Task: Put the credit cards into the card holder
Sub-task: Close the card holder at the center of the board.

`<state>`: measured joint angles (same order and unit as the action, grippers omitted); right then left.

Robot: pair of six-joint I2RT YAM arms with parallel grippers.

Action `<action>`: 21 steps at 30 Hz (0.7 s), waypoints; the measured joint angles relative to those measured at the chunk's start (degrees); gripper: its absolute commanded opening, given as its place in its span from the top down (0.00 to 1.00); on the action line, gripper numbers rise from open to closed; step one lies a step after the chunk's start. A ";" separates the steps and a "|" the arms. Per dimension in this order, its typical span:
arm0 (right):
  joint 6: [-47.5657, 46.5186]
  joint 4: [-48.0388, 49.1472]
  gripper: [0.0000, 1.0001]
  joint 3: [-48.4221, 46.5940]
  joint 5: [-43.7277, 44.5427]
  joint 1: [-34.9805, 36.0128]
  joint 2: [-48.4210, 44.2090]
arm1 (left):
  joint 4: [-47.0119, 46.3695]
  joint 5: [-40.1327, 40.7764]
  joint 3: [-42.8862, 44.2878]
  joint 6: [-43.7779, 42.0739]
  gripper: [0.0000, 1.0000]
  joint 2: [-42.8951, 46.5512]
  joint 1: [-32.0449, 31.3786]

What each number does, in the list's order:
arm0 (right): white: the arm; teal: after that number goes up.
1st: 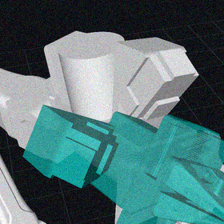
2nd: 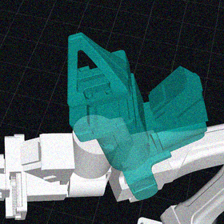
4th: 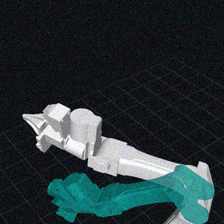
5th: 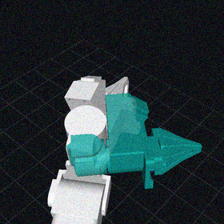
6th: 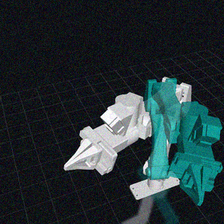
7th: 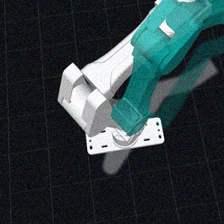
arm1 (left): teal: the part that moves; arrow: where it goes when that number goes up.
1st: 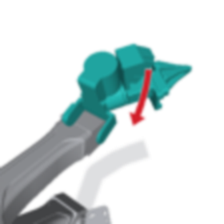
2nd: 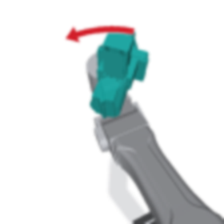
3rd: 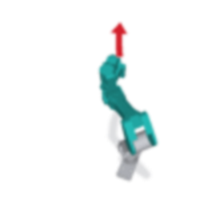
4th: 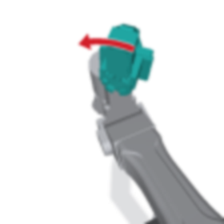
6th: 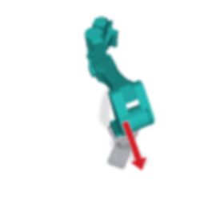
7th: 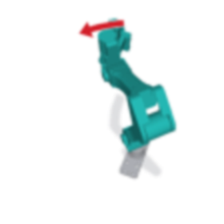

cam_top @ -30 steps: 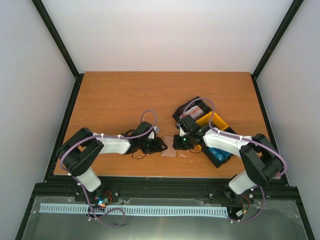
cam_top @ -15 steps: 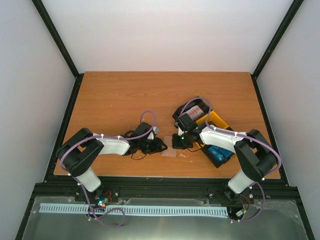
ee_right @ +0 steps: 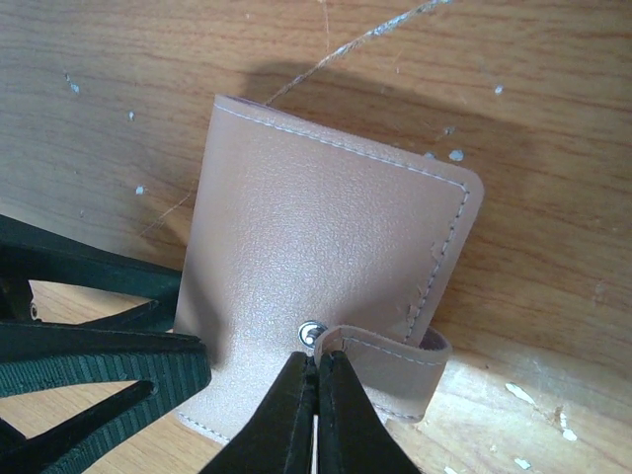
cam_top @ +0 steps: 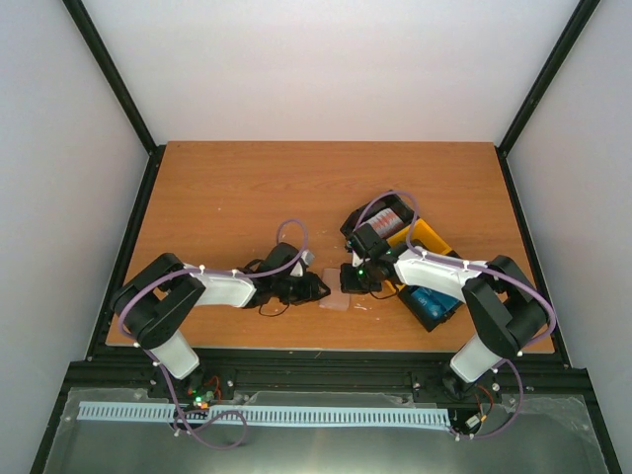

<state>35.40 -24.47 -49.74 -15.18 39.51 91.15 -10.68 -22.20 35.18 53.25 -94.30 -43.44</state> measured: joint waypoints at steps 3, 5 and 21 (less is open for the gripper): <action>0.00 0.13 0.97 -0.11 -0.09 0.00 0.39 | -0.07 -0.02 0.00 0.00 0.64 -0.02 0.00; 0.02 0.39 0.97 -0.33 -0.28 0.00 1.09 | -0.07 0.00 0.00 0.00 0.64 -0.02 0.00; 0.24 -0.04 0.96 -2.40 -0.09 -0.04 2.86 | -0.81 -0.15 -0.17 0.00 0.68 -0.20 0.04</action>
<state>35.64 -24.51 -52.14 -15.27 39.46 94.02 -11.49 -22.35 35.00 53.25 -94.50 -43.40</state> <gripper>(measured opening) 0.042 0.354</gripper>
